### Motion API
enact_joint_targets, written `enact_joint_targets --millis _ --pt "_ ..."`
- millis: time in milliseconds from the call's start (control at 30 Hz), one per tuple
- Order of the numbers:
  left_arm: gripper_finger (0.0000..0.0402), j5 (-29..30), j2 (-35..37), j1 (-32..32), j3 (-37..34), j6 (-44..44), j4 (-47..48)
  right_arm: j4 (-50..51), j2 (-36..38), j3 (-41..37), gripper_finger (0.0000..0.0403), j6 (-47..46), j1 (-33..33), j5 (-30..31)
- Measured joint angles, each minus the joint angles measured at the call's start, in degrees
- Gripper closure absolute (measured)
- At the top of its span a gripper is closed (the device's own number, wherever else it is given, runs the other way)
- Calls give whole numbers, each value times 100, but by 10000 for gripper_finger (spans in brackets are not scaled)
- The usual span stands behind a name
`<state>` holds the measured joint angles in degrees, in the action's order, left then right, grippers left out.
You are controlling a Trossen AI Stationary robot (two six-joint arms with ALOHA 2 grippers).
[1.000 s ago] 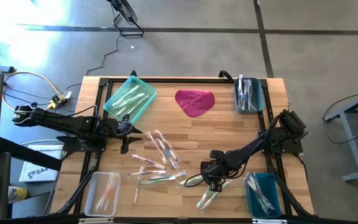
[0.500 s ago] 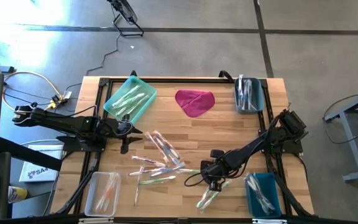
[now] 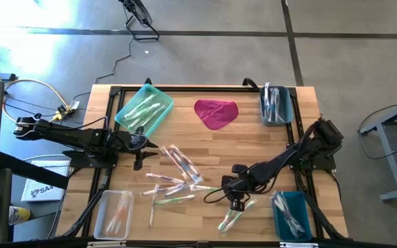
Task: Pick & Place Toothbrushes
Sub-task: Put the green toothbrush to the green bin
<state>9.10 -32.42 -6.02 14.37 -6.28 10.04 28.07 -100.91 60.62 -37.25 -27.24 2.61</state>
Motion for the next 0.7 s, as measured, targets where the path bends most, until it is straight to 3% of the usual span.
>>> enact_joint_targets --millis 167,567,700 --pt "265 0 0 0 0 0 -2 132 207 11 361 103 45 62" --pt "265 -2 0 0 0 0 -1 -73 256 9 361 320 335 869" --pt "265 -2 0 0 0 0 0 -139 258 9 361 741 509 948"
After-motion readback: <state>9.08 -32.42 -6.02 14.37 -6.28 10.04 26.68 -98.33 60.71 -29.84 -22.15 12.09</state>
